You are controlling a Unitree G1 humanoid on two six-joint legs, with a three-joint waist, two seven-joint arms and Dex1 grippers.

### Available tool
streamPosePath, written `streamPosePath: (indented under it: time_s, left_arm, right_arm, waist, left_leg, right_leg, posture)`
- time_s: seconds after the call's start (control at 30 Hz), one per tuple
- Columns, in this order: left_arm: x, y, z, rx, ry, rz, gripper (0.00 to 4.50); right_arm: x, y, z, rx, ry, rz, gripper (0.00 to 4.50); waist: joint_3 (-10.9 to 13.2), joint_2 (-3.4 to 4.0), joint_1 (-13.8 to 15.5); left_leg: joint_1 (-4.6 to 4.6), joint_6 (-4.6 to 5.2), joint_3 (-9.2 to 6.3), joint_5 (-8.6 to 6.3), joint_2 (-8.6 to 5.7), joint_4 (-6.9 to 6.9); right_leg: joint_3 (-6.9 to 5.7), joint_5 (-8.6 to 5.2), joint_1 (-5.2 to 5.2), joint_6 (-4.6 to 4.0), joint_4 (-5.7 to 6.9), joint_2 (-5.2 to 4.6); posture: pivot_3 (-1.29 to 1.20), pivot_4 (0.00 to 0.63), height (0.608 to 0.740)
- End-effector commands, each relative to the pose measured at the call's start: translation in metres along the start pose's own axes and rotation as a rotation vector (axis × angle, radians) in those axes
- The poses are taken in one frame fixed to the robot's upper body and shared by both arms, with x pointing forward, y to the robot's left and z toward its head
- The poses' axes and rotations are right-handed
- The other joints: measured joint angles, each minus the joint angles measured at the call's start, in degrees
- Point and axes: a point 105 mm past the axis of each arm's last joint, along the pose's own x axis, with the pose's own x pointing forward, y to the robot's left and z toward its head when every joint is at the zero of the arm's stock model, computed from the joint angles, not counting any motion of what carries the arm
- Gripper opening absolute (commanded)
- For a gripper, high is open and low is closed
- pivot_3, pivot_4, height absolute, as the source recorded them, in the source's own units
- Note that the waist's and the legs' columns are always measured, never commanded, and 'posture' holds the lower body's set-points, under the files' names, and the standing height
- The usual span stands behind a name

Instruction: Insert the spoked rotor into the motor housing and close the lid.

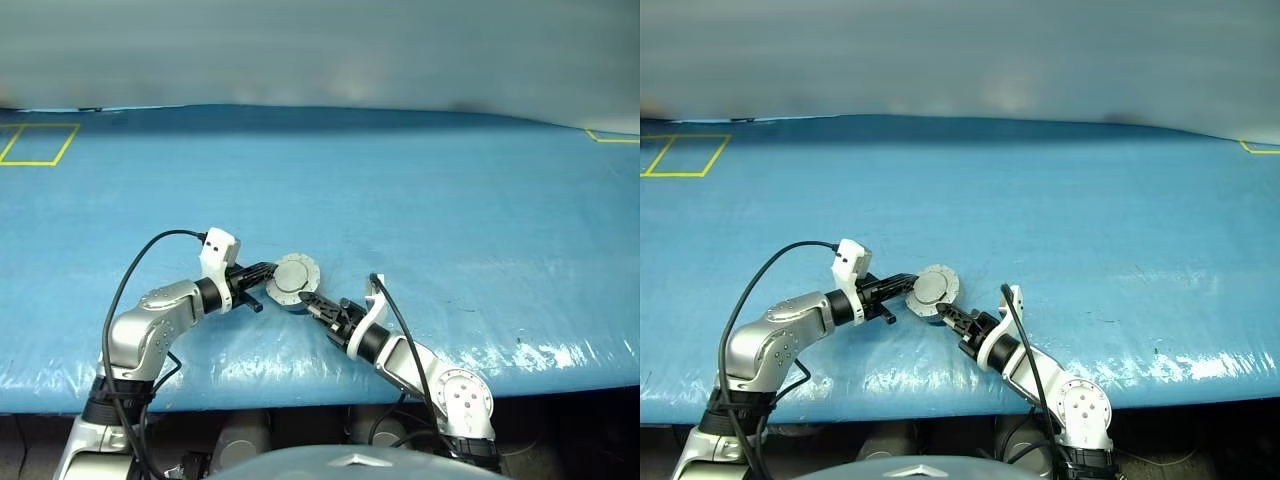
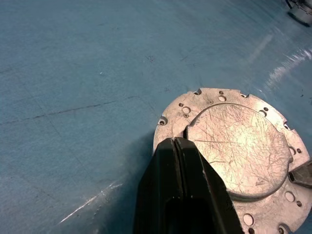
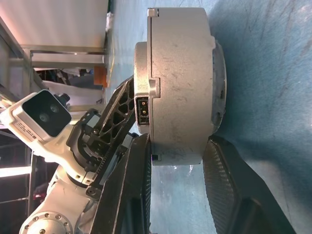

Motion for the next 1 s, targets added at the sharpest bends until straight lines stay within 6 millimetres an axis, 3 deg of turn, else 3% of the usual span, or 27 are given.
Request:
streamPosePath:
  time_s: [0.03, 0.23, 0.43, 0.57, 0.73, 1.0]
  left_arm:
    - [-0.006, -0.006, 0.018, -0.092, -0.104, -0.026, 0.56]
    - [-0.032, 0.012, 0.043, -0.318, -0.334, 0.062, 2.58]
    - [-0.057, 0.023, 0.046, -0.636, -0.583, 0.112, 4.49]
    - [-0.061, 0.009, 0.035, -0.853, -0.681, 0.031, 4.50]
    - [-0.053, -0.011, 0.021, -1.008, -0.634, -0.056, 4.50]
    - [-0.037, -0.025, 0.015, -1.062, -0.554, -0.119, 4.50]
  right_arm:
    - [-0.001, 0.003, 0.006, 0.007, -0.043, 0.006, 1.15]
    - [-0.001, 0.014, 0.009, 0.006, -0.054, 0.065, 1.15]
    - [0.000, 0.036, 0.031, -0.023, -0.132, 0.144, 1.15]
    - [0.001, 0.053, 0.045, -0.047, -0.171, 0.195, 1.15]
    - [0.006, 0.072, 0.045, -0.076, -0.150, 0.246, 1.15]
    - [0.010, 0.100, 0.033, -0.097, -0.093, 0.335, 1.15]
  waist:
    - [0.02, 0.01, -0.10]
    - [0.04, 0.00, -0.16]
    - [0.09, -0.07, -0.09]
    - [0.11, -0.10, -0.10]
    - [0.11, -0.09, -0.09]
    - [0.11, -0.09, -0.11]
  left_leg:
    - [-0.02, 0.00, -0.01, 0.00, 0.00, 0.00]
    - [-0.15, 0.01, -0.05, -0.01, 0.01, 0.00]
    - [-0.25, 0.01, -0.07, -0.01, -0.03, 0.02]
    - [-0.66, 0.02, -0.11, -0.02, -0.04, 0.19]
    - [-1.00, 0.01, -0.15, -0.01, -0.04, 0.26]
    - [-1.00, 0.01, -0.13, -0.01, -0.07, 0.31]
  right_leg:
    - [0.00, 0.00, -0.01, 0.00, 0.00, 0.00]
    - [-0.04, 0.08, -0.10, 0.13, -0.02, -0.01]
    - [-0.05, 0.10, -0.13, 0.16, -0.08, -0.05]
    - [-0.07, 0.18, -0.45, 0.22, -0.06, -0.05]
    - [-0.07, 0.34, -0.79, -0.03, 0.01, -0.02]
    - [-0.05, 0.35, -0.78, -0.04, 0.01, -0.01]
  posture:
    - [0.00, 0.150, 0.740]
    - [0.00, 0.150, 0.740]
    - [0.00, 0.150, 0.740]
    - [0.00, 0.150, 0.740]
    - [0.00, 0.150, 0.740]
    - [0.00, 0.150, 0.740]
